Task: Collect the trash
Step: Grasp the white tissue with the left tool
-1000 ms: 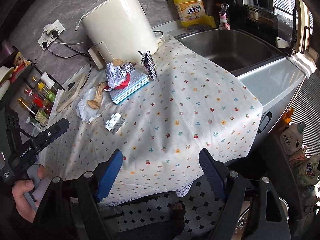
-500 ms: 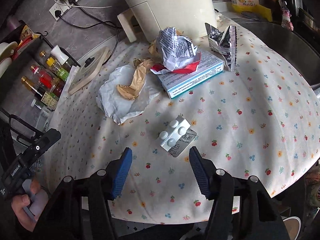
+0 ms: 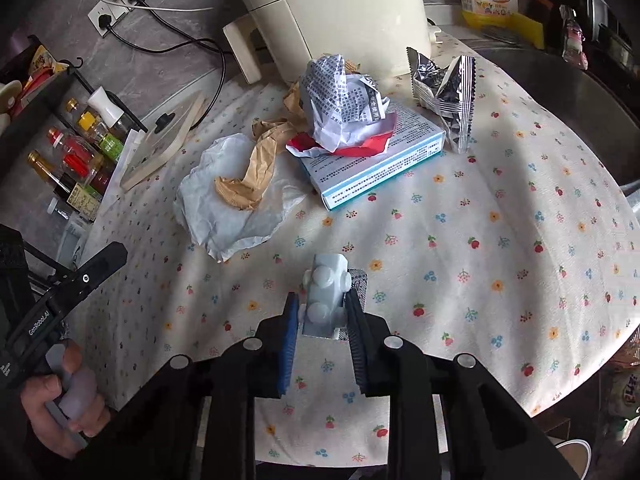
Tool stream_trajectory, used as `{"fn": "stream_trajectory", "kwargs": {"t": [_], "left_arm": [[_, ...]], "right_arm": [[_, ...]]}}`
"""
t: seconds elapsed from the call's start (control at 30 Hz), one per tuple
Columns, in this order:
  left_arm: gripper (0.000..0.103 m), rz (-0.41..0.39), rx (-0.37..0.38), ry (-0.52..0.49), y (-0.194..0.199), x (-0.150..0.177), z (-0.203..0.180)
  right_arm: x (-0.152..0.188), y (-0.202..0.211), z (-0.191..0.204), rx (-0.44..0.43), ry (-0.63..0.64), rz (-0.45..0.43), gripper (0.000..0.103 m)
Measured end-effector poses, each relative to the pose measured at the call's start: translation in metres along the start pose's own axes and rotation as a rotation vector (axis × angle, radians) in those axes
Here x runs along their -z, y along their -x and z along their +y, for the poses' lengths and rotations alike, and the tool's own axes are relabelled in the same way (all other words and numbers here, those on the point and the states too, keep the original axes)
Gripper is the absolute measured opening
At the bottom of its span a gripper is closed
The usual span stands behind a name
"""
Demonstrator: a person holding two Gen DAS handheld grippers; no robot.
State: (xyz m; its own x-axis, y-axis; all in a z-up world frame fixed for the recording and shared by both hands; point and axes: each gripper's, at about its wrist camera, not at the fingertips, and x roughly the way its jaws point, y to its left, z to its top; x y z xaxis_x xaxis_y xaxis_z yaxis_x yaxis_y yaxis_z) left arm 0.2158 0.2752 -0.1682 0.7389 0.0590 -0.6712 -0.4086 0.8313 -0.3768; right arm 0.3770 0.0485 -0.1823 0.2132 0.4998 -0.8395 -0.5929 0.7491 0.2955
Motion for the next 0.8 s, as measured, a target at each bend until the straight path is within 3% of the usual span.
{"fn": "stream_trajectory", "kwargs": {"t": [0.2, 0.27, 0.33, 0.4, 0.57, 0.8], "left_arm": [[0.064, 0.053, 0.01, -0.026, -0.043, -0.018, -0.014], [0.059, 0.065, 0.018, -0.028, -0.052, -0.019, -0.02], [0.03, 0.083, 0.014, -0.03, -0.061, -0.018, -0.025], [0.008, 0.103, -0.002, -0.012, -0.065, -0.016, -0.026], [0.004, 0.026, -0.04, -0.011, -0.043, -0.016, -0.034], [0.004, -0.086, -0.096, 0.004, 0.007, -0.027, -0.027]], "right_arm": [[0.008, 0.029, -0.033, 0.036, -0.057, -0.038, 0.024], [0.011, 0.036, -0.045, 0.049, -0.078, -0.047, 0.024], [0.014, 0.043, -0.057, 0.058, -0.095, -0.053, 0.024], [0.016, 0.048, -0.067, 0.058, -0.12, -0.056, 0.024], [0.016, 0.052, -0.078, 0.052, -0.133, -0.065, 0.024], [0.007, 0.043, -0.054, -0.003, -0.064, -0.06, 0.024]]}}
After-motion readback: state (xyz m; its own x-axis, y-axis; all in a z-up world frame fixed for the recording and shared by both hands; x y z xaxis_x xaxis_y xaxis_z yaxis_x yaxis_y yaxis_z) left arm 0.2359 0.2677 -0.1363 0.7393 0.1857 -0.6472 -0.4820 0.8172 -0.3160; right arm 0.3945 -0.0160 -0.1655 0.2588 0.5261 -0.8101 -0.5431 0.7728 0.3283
